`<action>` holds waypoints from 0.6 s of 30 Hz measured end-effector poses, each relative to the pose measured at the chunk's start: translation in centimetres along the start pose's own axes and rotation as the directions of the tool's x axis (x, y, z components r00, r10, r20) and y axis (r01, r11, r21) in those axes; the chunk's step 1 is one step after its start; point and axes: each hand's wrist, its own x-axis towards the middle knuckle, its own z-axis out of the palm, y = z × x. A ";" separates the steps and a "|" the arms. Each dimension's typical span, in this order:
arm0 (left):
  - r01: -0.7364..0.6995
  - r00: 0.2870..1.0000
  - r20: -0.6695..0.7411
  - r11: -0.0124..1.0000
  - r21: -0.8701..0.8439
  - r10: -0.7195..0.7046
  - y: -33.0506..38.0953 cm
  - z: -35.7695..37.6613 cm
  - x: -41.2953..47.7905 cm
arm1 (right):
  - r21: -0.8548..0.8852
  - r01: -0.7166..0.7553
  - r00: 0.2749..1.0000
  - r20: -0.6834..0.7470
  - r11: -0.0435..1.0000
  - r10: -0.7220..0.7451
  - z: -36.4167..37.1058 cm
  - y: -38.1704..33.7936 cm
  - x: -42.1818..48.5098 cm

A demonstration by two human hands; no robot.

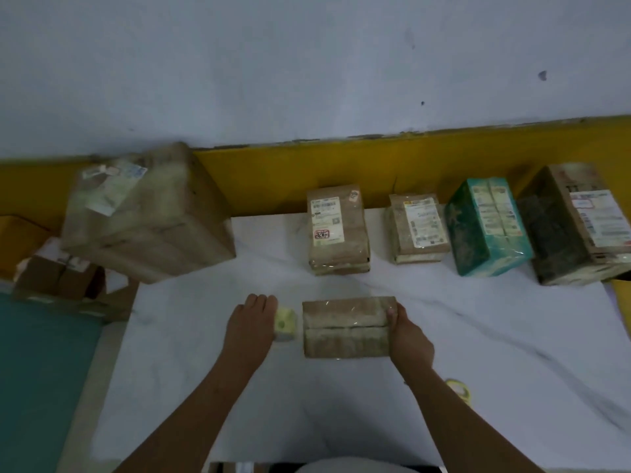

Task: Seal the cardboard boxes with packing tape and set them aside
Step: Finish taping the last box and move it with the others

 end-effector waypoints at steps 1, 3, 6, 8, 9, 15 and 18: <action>0.053 0.998 0.037 0.999 0.008 -0.053 -1.4 0.3 -0.5 | 0.002 0.001 1.000 -0.007 1.000 -0.001 0.0 -0.1 -0.1; 0.143 0.974 0.174 0.990 0.020 -0.144 -3.2 0.9 -1.6 | -0.009 -0.003 1.000 -0.022 1.000 0.002 0.1 -0.4 -0.2; 0.214 0.956 0.204 0.977 0.018 -0.213 -3.0 1.8 -1.9 | -0.058 -0.001 0.999 -0.042 0.998 -0.002 0.2 -0.6 -0.2; 0.225 0.958 0.176 0.974 0.018 -0.225 -2.8 2.2 -1.5 | -0.086 0.000 1.000 -0.031 0.996 -0.003 0.2 -0.5 -0.2; 0.227 0.960 0.162 0.974 0.026 -0.228 -2.9 2.3 -1.3 | -0.100 -0.002 1.000 -0.026 0.995 -0.001 0.2 -0.5 -0.1; 0.235 0.960 0.150 0.971 0.035 -0.237 -3.4 4.4 -0.9 | -0.168 -0.017 0.998 -0.067 0.986 0.006 1.2 -0.1 0.5; 0.258 0.948 0.195 0.966 -0.008 -0.251 -2.5 7.0 -1.7 | -0.206 0.032 0.974 -0.215 0.978 -0.077 1.9 -0.4 0.5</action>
